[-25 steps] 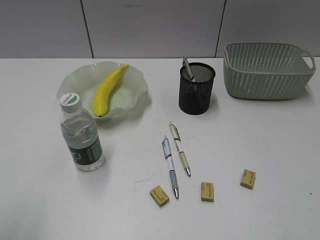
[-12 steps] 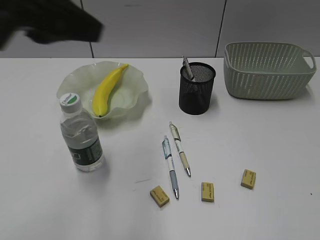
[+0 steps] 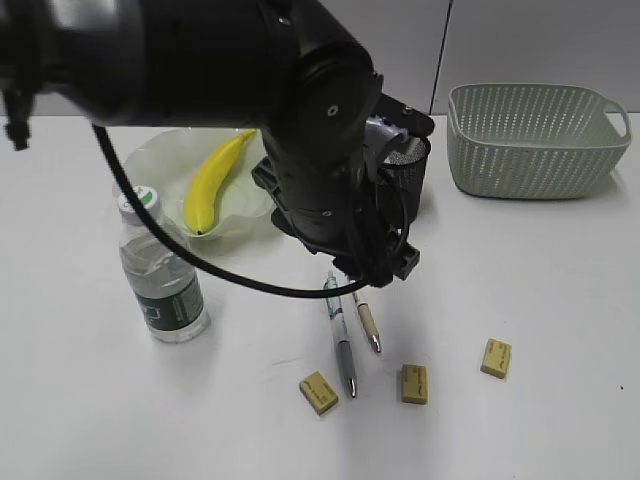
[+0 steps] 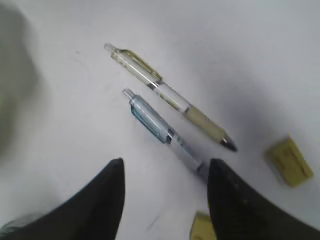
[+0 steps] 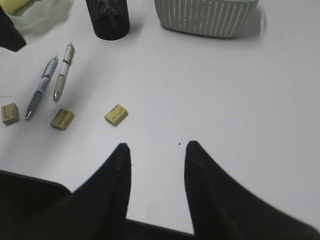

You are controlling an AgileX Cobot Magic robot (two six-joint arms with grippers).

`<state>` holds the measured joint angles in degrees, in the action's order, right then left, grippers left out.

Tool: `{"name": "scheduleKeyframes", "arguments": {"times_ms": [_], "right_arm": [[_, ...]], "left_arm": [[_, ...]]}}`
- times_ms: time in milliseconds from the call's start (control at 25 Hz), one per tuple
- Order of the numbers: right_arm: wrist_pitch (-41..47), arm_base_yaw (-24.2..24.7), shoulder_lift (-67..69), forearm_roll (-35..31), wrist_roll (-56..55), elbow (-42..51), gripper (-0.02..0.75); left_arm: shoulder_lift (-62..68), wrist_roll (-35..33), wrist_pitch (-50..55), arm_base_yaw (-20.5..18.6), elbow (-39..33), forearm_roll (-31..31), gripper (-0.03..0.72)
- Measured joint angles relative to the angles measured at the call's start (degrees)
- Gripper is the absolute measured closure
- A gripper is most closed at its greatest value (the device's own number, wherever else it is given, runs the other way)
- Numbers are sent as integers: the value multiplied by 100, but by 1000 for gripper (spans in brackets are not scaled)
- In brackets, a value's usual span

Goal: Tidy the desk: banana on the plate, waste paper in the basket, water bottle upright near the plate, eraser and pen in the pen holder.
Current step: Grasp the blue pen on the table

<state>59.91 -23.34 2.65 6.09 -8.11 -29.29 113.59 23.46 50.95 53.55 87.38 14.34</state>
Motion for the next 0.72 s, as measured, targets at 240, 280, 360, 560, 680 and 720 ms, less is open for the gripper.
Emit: {"name": "scheduleKeyframes", "arguments": {"times_ms": [240,280,360,560,680,720], "right_arm": [[-7,0,0,0,5,0,449],[-7,0,0,0,5,0,449],[-7,0,0,0,5,0,450],[-7,0,0,0,5,0,451],[-7,0,0,0,5,0,454],[-7,0,0,0,5,0,458]], "left_arm": [[555,1297,-323,-610,165,-101,274],[624,1421,-389,-672,165,-179,274],[720,1570,-619,-709,165,-408,274],[1094,1779,-1036,-677,172,-814,274],[1339,2035,-1043,-677,172,-829,281],[1362,2061,-1072,-677,172,-824,289]]}}
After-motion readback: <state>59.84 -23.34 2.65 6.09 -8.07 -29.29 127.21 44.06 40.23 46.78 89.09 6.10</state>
